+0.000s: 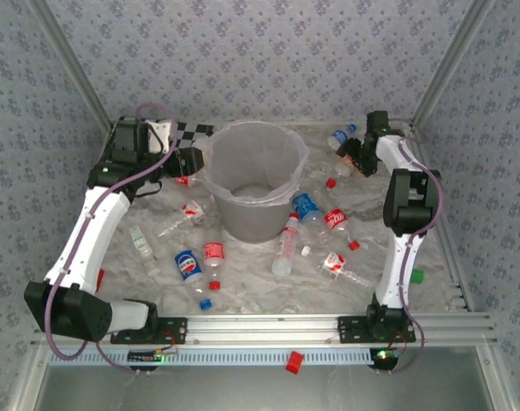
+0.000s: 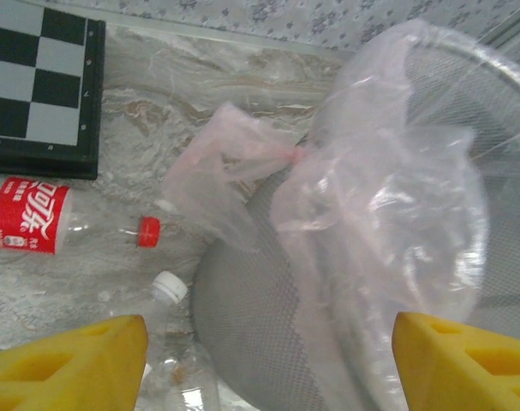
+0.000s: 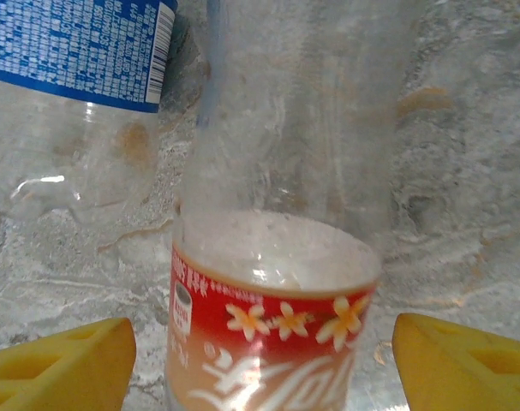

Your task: Put the plastic bottles in the bin

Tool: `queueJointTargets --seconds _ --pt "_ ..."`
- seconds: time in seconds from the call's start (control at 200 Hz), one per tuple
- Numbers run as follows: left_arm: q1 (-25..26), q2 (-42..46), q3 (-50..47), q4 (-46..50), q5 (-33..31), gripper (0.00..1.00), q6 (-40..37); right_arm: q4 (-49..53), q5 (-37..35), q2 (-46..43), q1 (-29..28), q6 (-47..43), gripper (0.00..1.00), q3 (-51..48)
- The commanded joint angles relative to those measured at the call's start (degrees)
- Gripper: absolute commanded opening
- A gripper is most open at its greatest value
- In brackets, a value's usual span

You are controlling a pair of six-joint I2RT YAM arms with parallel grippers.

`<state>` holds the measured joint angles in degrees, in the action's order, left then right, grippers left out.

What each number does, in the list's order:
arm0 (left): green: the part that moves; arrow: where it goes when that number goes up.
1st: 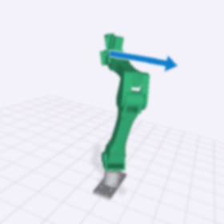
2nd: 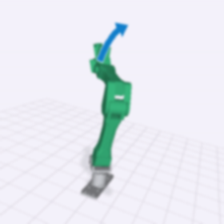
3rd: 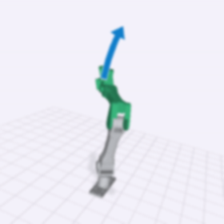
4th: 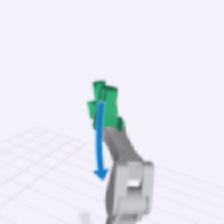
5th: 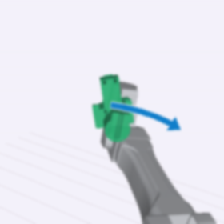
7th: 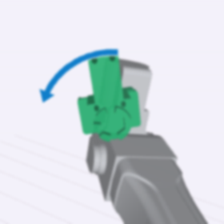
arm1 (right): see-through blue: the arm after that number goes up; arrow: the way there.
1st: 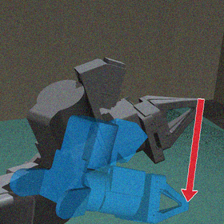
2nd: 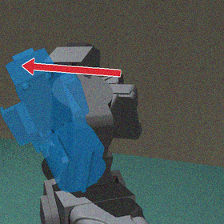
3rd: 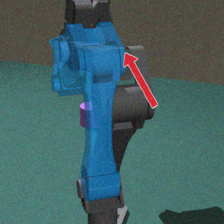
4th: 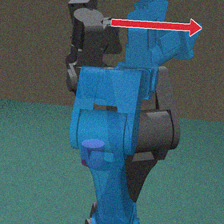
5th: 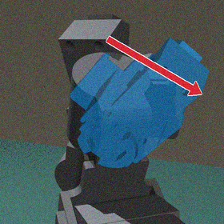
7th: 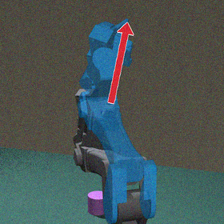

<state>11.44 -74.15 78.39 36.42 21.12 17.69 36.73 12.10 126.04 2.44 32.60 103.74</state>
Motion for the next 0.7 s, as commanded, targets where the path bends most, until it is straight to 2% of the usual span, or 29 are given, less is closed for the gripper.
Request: queueJointTargets --seconds 0.0,0.08,0.19,0.285,0.435,0.51,0.695 --pt "0.96 -0.17 4.43 -1.19 1.76 0.75 1.27 2.95 -2.49 2.99 -0.77 0.85 0.8 4.93" --pt "2.65 -1.86 5.3 -1.02 1.09 0.66 1.51 3.89 -2.87 5.36 -0.86 0.02 0.79 7.25" --pt "6.66 -5.05 7.43 0.75 -1.07 0.62 0.08 3.85 -2.84 6.73 -0.79 -1.04 0.74 8.36" --pt "9.06 -8.36 9.85 2.16 -3.61 0.58 -1.17 2.92 -2.59 5.84 -0.34 -1.05 0.63 7.09" --pt "9.54 -11.67 11.99 4.08 -6.5 0.48 -0.94 2.92 -1.75 4.06 0.57 -2.37 0.42 5.28" --pt "9.89 -12.65 13.02 4.74 -7.45 0.42 -1.12 3.59 -1.06 2.66 1.23 -3.51 0.39 3.55" --pt "10.35 -12.62 12.71 5.09 -9.1 0.39 -1.31 2.37 -0.44 -4.73 4.51 -5.47 0.38 -2.5"
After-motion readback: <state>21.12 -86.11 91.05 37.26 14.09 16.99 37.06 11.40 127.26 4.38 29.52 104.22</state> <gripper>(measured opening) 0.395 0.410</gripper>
